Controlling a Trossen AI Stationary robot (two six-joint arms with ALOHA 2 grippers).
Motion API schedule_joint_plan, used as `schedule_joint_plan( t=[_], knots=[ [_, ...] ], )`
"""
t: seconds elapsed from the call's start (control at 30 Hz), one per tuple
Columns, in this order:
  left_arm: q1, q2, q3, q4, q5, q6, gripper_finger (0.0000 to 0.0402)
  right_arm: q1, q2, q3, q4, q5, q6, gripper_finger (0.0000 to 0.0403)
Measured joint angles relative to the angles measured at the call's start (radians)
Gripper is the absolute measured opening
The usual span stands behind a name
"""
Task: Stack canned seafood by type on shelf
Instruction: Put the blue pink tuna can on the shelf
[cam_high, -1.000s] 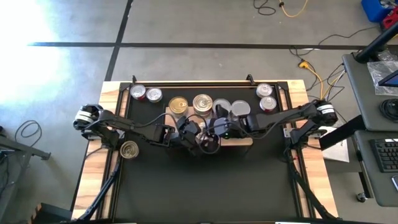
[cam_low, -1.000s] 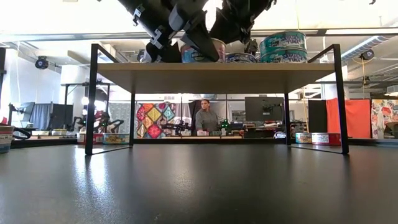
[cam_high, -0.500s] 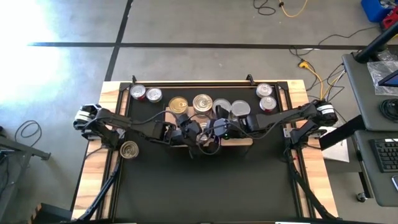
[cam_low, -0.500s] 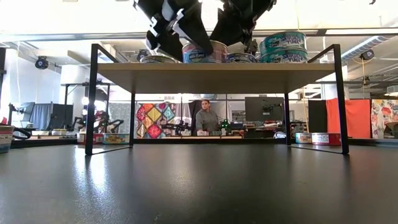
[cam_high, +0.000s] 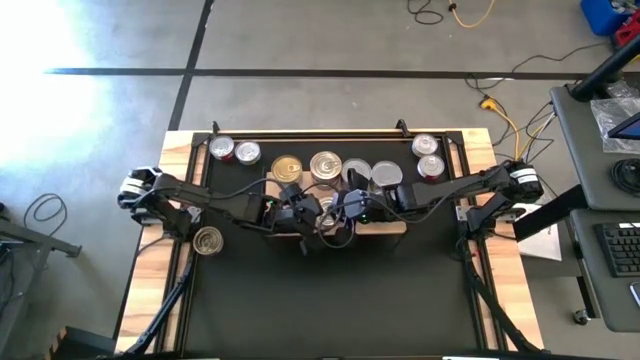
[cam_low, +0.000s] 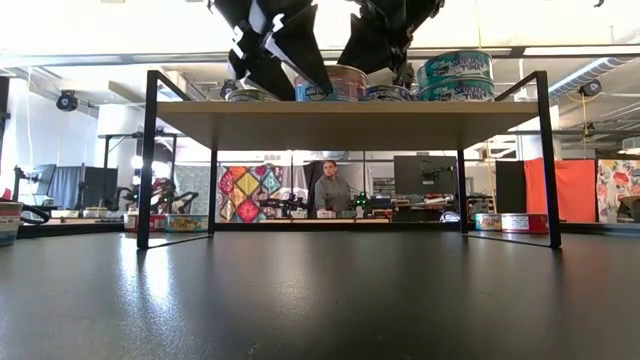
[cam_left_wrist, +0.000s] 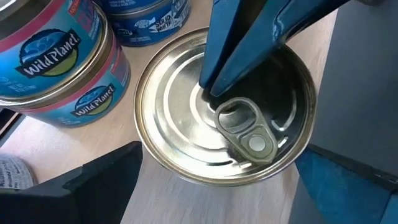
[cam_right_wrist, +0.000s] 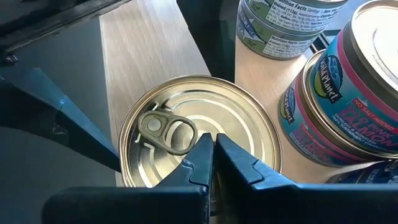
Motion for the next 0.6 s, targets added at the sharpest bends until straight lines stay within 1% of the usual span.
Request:
schedule_joint_plan(
  t=[0.27, 0.6],
  knots=[
    [-0.001, -0.006, 0.0, -0.043, 0.0, -0.008, 0.04, 0.0, 0.001, -0.001, -0.005, 0.0, 0.018, 0.0012],
    [-0.03, -0.076, 0.0, -0.204, -0.016, -0.028, 0.04, 0.0, 0.002, -0.002, -0.005, 0.0, 0.032, 0.0012]
  ],
)
